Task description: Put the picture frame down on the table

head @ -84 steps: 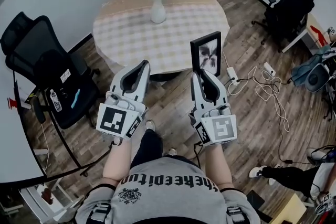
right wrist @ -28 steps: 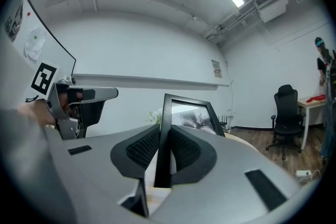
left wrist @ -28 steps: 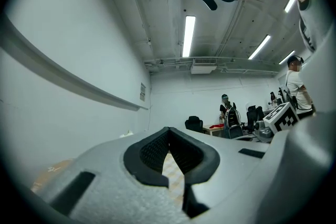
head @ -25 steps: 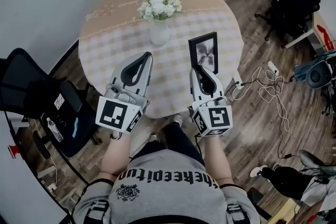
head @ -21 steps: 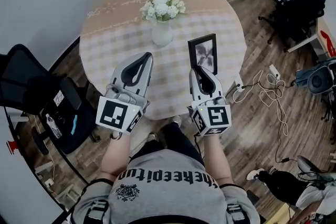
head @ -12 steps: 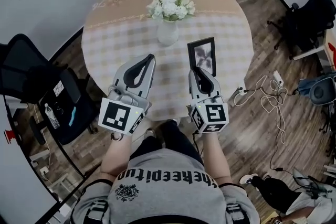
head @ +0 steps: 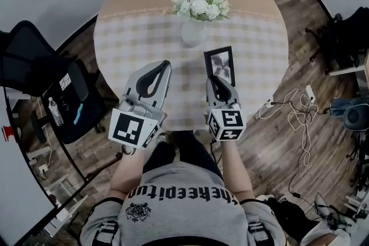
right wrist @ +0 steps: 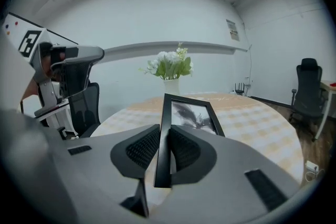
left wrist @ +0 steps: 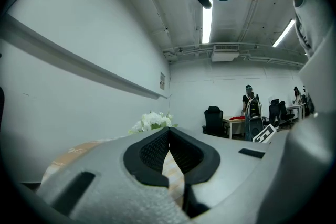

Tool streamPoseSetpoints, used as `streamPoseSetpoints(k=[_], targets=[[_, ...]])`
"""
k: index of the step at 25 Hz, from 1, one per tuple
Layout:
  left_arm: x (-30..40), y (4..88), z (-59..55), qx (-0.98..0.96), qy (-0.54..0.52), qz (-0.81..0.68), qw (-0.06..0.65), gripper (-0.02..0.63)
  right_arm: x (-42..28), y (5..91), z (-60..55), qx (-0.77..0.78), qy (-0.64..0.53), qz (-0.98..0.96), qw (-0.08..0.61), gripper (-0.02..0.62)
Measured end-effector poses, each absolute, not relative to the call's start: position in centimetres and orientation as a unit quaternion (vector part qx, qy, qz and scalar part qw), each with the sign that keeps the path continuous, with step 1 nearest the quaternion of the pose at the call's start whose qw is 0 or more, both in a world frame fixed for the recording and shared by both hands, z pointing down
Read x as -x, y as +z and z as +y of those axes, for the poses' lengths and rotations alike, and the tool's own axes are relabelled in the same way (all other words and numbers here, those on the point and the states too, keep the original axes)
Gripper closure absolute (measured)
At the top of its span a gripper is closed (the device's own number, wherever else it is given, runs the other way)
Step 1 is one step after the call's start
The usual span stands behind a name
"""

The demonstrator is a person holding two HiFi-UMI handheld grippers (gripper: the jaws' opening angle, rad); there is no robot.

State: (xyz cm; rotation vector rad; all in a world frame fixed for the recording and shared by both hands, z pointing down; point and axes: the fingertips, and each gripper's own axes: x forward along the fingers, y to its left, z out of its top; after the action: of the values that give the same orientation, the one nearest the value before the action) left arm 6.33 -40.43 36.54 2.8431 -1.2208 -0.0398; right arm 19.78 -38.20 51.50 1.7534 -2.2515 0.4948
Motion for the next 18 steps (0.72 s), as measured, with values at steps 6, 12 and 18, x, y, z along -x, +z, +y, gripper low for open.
streamPoseSetpoints(k=[6,12,18], targets=[[-5.9,37.2,-41.1,-0.91,-0.006,-0.413,0.019,0.591,-19.8,55.2,-38.8,-0.583,0.195,-0.773,0.158,0.526],[-5.9,37.8,-41.6,-0.905,0.002,-0.425,0.024,0.591,-20.1,57.7,-39.3,-0.572,0.22,-0.77,0.18,0.526],[-5.9,38.5,-42.1,-0.901,0.008,-0.433,0.031,0.591,-20.0,59.5,-39.5,-0.561,0.242,-0.767,0.196,0.526]])
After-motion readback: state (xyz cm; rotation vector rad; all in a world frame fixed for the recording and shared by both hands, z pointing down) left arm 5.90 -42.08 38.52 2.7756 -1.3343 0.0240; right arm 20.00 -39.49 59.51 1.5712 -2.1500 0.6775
